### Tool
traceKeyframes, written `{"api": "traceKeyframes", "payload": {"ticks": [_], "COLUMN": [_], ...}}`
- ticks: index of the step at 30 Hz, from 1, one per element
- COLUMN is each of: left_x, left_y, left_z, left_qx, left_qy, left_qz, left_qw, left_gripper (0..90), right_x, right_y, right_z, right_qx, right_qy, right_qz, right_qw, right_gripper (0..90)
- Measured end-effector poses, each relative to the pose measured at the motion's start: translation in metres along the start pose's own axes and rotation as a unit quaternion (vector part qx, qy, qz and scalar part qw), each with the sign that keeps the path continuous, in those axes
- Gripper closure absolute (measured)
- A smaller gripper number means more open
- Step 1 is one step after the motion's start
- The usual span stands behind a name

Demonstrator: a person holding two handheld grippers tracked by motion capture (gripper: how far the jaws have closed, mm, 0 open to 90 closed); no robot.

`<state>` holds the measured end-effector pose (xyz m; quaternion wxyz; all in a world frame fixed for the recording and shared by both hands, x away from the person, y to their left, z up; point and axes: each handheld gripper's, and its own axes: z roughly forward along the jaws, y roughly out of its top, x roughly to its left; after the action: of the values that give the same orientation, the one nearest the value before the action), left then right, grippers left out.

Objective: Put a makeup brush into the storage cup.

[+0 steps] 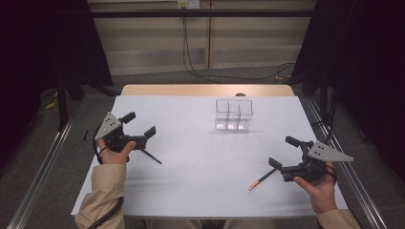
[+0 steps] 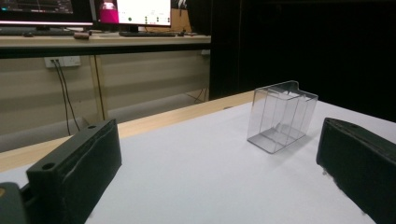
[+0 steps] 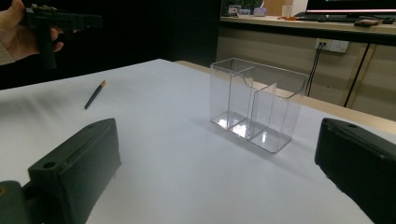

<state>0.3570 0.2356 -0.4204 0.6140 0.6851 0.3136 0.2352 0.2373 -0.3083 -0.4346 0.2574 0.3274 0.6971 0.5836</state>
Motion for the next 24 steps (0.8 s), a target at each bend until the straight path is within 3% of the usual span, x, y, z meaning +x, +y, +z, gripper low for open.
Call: {"api": "traceKeyframes", "payload": {"ticks": [10,24], "left_x": [0.003,0.007], "left_y": [-0.003,-0.008], "left_z": [0.006,0.016], "left_qx": [0.000,0.049], "left_qy": [0.007,0.031], "left_qz": [-0.006,-0.008], "left_qw": [1.0000,0.9983], "left_gripper": [0.0,0.0], "right_x": [0.001,0.000], "right_y": [0.001,0.002], "right_z": [-0.002,0.004], "right_qx": [-0.002,-0.001], "right_qy": [-0.004,0.005], "right_qz": [0.000,-0.001], "right_qw": [1.0000,1.0000], "right_gripper": [0.0,0.0]}}
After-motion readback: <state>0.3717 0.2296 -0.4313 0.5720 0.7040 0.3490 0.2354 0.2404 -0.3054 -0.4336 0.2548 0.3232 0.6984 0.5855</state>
